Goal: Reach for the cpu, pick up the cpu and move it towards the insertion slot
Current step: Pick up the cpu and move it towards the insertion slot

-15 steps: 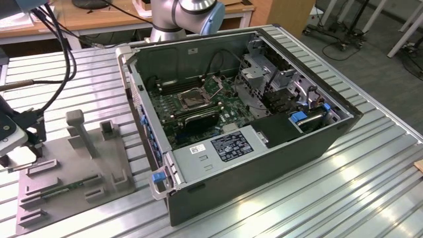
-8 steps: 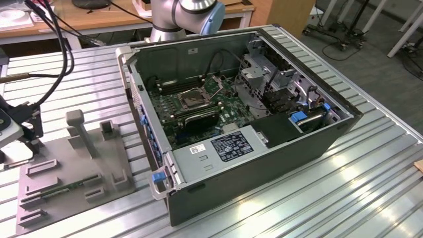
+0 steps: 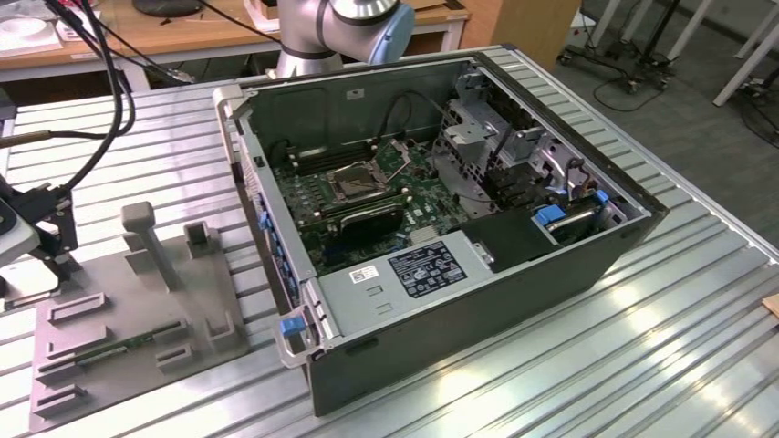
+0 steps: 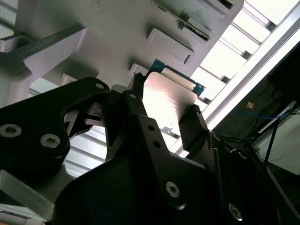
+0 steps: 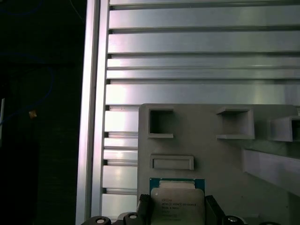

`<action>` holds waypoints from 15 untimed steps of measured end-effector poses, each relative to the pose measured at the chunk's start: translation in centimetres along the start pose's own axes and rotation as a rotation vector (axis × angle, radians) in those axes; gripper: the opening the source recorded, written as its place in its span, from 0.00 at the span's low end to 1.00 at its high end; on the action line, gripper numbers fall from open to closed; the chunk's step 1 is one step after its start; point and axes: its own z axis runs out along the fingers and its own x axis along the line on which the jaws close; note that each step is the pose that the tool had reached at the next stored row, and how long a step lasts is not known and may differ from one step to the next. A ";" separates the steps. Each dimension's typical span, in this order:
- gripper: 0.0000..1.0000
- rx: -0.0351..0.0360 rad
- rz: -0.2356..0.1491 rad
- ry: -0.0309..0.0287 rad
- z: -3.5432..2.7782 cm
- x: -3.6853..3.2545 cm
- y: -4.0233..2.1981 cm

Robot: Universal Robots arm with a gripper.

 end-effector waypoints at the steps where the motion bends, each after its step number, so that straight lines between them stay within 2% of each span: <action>1: 0.54 0.0001 0.000 0.0001 -0.03 0.00 0.00; 5: 0.54 0.0000 0.000 0.0000 -0.38 0.00 0.02; 15: 0.54 0.0000 0.000 0.0000 -2.18 -0.02 0.12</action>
